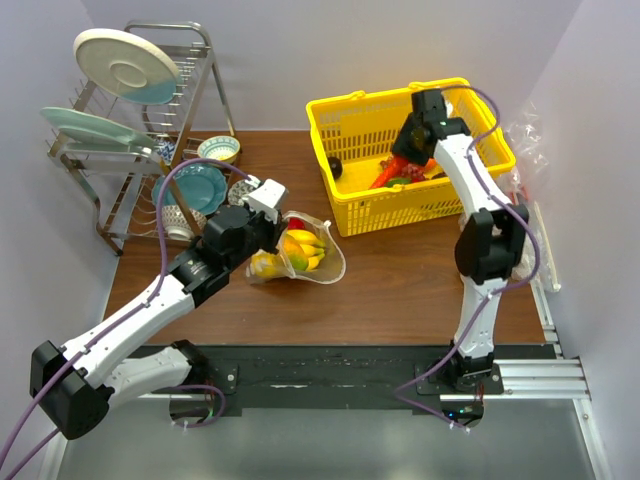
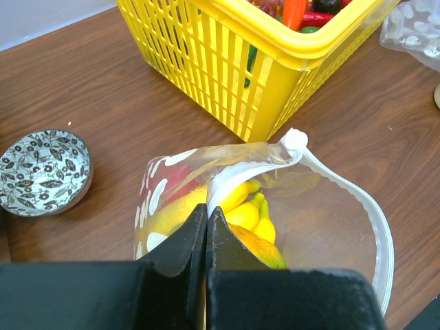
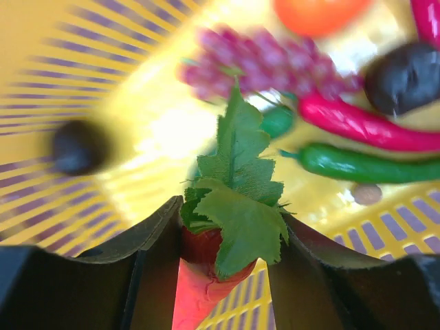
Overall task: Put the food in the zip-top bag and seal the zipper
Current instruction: Pick up the fake vegetable from the bin, then place the fake vegetable in the zipper food storage bag.
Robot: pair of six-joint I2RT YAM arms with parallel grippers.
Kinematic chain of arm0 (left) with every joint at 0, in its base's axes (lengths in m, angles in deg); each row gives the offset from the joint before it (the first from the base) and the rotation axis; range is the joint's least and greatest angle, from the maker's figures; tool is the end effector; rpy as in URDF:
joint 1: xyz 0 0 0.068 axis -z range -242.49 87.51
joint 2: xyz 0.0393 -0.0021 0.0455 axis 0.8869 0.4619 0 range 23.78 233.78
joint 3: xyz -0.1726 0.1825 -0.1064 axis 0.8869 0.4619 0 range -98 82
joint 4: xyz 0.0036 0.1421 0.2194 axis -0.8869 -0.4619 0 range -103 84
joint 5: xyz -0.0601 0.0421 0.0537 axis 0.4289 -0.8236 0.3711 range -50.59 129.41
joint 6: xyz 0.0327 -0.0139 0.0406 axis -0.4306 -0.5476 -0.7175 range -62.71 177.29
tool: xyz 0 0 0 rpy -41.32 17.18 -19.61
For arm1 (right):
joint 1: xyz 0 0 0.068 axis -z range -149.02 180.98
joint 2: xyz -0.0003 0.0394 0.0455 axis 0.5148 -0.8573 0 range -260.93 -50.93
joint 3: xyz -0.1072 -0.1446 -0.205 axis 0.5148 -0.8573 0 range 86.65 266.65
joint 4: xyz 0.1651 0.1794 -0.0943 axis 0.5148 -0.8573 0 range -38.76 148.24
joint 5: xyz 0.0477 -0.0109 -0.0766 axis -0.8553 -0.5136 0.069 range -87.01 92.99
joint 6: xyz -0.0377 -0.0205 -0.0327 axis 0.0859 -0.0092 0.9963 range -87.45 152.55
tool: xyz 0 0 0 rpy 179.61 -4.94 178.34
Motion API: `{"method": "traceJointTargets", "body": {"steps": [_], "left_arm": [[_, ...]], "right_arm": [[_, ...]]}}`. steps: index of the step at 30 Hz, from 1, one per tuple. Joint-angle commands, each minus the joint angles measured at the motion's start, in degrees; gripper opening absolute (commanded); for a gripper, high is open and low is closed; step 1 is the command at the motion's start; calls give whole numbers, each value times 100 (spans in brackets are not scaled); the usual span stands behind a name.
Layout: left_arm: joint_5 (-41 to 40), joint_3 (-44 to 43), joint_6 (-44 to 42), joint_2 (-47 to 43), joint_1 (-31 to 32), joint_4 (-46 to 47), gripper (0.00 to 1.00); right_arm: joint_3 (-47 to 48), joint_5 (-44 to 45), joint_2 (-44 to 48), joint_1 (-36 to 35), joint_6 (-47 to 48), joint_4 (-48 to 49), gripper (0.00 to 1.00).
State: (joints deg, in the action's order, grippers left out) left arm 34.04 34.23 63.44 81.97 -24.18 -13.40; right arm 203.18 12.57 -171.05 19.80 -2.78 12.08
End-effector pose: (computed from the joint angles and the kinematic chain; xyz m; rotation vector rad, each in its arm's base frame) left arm 0.1880 -0.1442 0.3191 0.4646 1.8469 -0.4425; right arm 0.4634 0.0856 0.3031 0.5809 2.3589 0.1646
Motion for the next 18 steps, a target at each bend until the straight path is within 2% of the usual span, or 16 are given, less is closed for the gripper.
{"method": "traceJointTargets", "body": {"steps": [1,7,13,18], "left_arm": [[-70,-233,-149,-36,-34,133,0],[-79,-224,-141,-71,-33,125,0],[-61,-215,-141,-98,-25,116,0],[-70,-224,-141,-89,-34,125,0]], "right_arm": [[-437,-614,989,11,403,1247,27],[-1044,-1265,1806,11,676,2294,28],[-1685,-1547,2624,11,791,3208,28],[-2406,-2443,3415,-42,870,3928,28]]}}
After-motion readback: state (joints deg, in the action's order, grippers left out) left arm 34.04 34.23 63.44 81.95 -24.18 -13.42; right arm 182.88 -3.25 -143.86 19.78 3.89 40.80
